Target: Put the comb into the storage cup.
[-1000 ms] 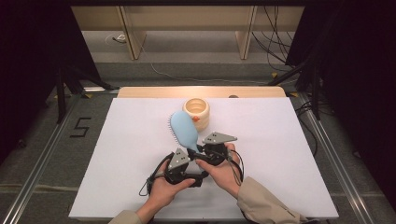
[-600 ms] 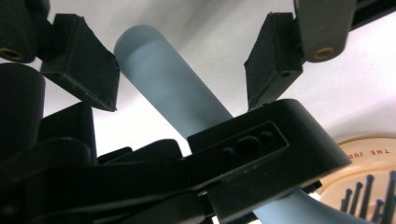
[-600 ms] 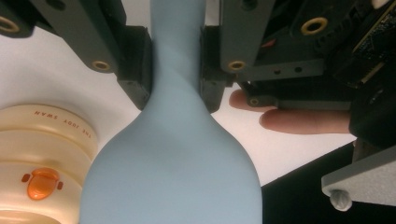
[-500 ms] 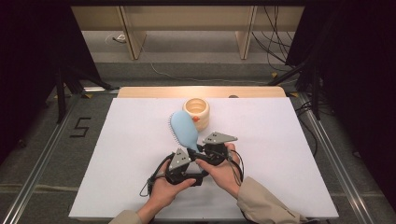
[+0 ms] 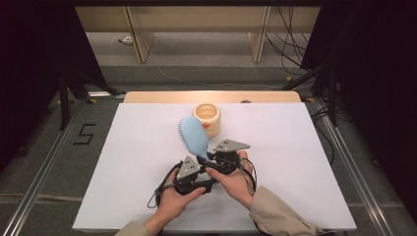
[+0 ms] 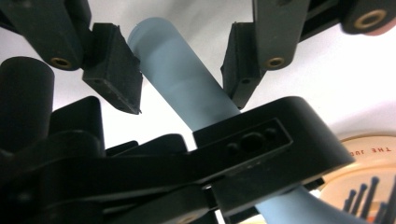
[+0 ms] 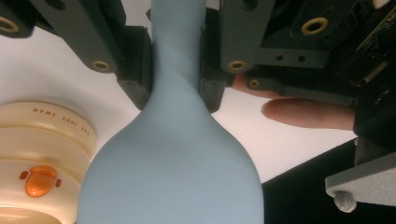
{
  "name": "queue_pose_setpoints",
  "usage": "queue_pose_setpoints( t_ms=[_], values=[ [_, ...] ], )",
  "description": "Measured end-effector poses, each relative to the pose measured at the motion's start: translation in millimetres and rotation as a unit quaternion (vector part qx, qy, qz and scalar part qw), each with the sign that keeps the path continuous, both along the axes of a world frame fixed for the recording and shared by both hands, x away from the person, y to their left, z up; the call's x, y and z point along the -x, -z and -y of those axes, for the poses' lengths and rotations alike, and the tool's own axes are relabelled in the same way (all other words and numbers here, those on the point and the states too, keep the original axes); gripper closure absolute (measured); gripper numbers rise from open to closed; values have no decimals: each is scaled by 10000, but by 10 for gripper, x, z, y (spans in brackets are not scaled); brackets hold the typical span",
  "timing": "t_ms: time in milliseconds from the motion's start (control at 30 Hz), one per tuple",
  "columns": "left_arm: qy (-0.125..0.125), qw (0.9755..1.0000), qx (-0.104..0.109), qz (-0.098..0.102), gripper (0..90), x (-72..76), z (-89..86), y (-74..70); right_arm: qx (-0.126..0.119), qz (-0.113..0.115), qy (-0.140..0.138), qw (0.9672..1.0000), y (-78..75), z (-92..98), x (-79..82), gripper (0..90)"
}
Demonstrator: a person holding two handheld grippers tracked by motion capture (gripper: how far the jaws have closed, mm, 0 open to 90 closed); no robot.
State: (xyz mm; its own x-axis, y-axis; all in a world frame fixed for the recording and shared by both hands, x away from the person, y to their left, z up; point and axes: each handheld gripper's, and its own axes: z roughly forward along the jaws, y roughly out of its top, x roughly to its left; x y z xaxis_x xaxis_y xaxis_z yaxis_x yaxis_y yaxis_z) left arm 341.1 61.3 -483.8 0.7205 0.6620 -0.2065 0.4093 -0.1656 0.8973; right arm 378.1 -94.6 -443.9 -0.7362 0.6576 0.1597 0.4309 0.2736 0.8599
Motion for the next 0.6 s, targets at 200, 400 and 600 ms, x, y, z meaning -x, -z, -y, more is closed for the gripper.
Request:
queue_pose_setpoints(
  t_ms=[200, 400, 600],
  values=[
    [-85, 9998, 162, -95, 553, -22, -44, 2, -37, 22, -3, 10000, -15, 5, 0, 699],
    [-219, 9981, 475, -331, 633, -56, -106, 18, -66, 27, -1, 10000, -25, 10, 1, 697],
    [-262, 9951, 788, -546, 664, -83, -160, 21, -97, 62, -14, 9999, -41, 15, -5, 691]
  ],
)
